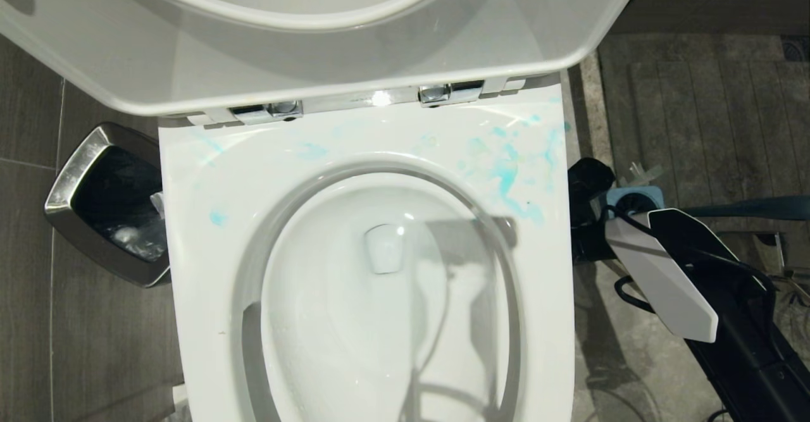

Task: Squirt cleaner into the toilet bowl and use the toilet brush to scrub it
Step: Pour in the cleaning agent

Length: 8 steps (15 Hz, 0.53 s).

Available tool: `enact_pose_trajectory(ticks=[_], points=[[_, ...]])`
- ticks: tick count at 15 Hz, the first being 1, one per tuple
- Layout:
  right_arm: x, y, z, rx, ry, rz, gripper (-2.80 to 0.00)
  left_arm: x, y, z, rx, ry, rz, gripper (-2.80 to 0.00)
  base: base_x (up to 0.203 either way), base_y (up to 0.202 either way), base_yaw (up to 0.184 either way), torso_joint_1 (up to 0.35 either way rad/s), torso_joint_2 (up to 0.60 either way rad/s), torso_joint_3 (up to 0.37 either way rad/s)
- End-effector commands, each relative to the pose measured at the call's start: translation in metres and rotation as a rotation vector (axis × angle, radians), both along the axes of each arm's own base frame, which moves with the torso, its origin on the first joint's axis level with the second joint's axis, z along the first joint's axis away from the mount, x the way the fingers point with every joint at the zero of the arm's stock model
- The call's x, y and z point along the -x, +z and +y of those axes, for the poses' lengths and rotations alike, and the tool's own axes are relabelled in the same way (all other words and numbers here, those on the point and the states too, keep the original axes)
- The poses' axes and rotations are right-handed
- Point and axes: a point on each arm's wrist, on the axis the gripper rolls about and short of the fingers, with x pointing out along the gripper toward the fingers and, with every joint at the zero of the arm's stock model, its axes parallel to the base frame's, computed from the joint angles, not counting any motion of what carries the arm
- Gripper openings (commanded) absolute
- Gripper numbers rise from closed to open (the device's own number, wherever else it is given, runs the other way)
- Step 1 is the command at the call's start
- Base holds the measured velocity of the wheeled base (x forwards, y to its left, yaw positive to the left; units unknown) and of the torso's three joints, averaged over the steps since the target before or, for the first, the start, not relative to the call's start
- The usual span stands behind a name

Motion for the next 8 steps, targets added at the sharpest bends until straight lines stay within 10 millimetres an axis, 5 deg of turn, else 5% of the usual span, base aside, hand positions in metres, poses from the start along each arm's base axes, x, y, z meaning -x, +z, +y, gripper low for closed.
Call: enact_pose_trajectory(ticks=[1, 6, 7, 8], points=[[0.0014, 0.0039, 0.0001, 0.004, 0.006, -0.015, 0.0, -0.0001, 0.0001, 0.0, 0.0, 0.0, 0.001, -2.8, 0.0, 0.0, 0.0, 0.0, 0.0, 0.0], [0.0016, 0.0063, 0.0001, 0.008, 0.01, -0.011, 0.0, -0.0001, 0.0001, 0.0, 0.0, 0.0, 0.001, -2.8, 0.0, 0.0, 0.0, 0.0, 0.0, 0.0], [0.0016, 0.0061, 0.0, 0.006, 0.005, -0.01, -0.51, -0.0001, 0.0001, 0.0, 0.0, 0.0, 0.001, -2.8, 0.0, 0.0, 0.0, 0.0, 0.0, 0.0], [0.0017, 0.0061, -0.0001, 0.003, 0.001, -0.008, -2.8, -0.0001, 0.0001, 0.0, 0.0, 0.0, 0.001, -2.8, 0.0, 0.0, 0.0, 0.0, 0.0, 0.0]])
